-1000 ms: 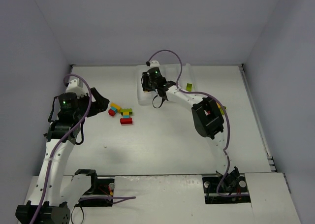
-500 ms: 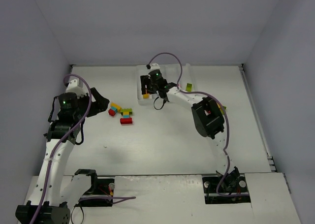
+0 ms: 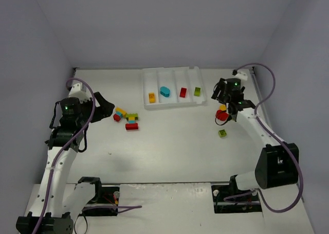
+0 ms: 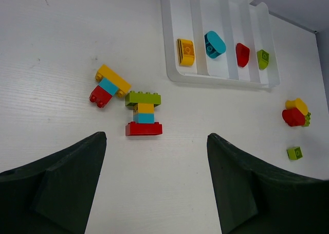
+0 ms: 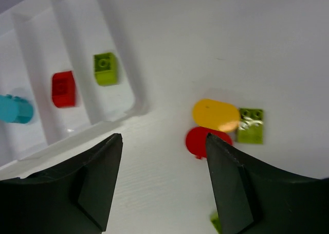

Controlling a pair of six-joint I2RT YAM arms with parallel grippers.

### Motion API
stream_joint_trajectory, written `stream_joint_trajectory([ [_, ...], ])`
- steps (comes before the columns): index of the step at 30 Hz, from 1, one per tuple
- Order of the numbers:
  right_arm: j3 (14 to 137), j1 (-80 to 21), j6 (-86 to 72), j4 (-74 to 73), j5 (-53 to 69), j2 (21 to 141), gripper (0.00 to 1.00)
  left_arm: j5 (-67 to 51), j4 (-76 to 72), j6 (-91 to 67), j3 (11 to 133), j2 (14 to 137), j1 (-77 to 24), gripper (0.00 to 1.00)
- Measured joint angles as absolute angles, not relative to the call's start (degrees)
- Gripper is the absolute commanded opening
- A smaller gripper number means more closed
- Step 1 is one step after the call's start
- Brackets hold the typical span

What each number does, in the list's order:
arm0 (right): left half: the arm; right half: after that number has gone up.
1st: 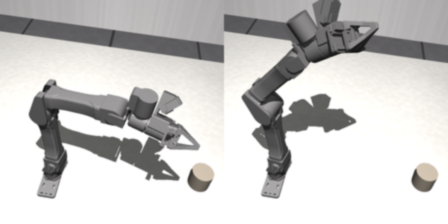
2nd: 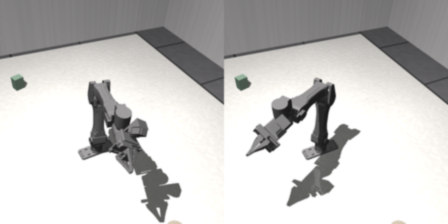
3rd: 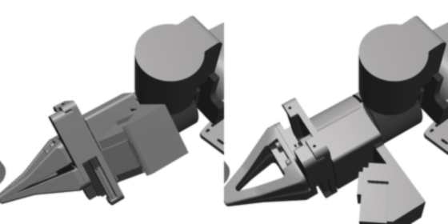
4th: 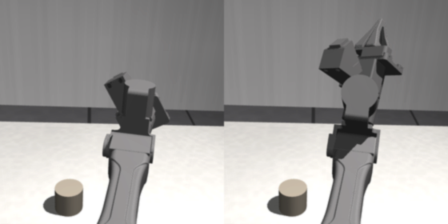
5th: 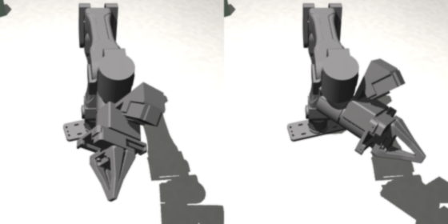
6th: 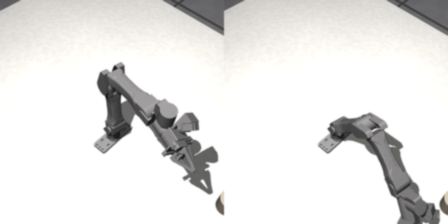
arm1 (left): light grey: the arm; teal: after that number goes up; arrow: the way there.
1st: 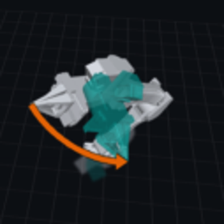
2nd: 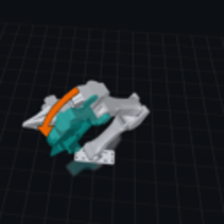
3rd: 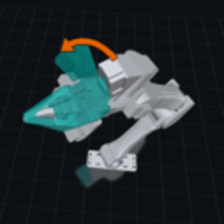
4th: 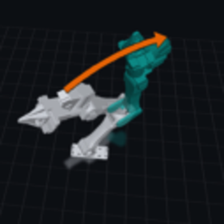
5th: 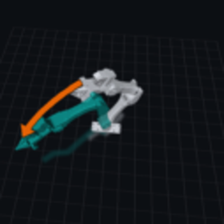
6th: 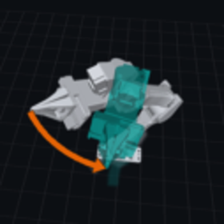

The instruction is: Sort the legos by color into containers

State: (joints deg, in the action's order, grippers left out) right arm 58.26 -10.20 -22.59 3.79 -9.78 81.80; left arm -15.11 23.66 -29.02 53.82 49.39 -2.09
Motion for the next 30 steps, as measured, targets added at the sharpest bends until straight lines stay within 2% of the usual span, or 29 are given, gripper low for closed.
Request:
stream_joint_trajectory([
  [7,49.34,2.66,-23.14,-1.63,-8.27,75.33,0.61,-15.53,23.66,-29.04,53.82,49.39,-2.09,0.73],
  [11,48.01,9.19,-23.2,-3.11,-6.57,77.17,0.51,-15.64,23.66,-29.04,53.82,49.39,-2.09,0.73],
  [22,49.06,9.98,-21.17,-2.42,-1.76,89.19,0.51,-15.68,23.66,-29.04,53.82,49.39,-2.09,0.73],
  [30,50.46,9.98,-19.99,0.58,3.01,92.68,0.53,-15.66,23.66,-29.04,53.82,49.39,-2.09,0.73],
])
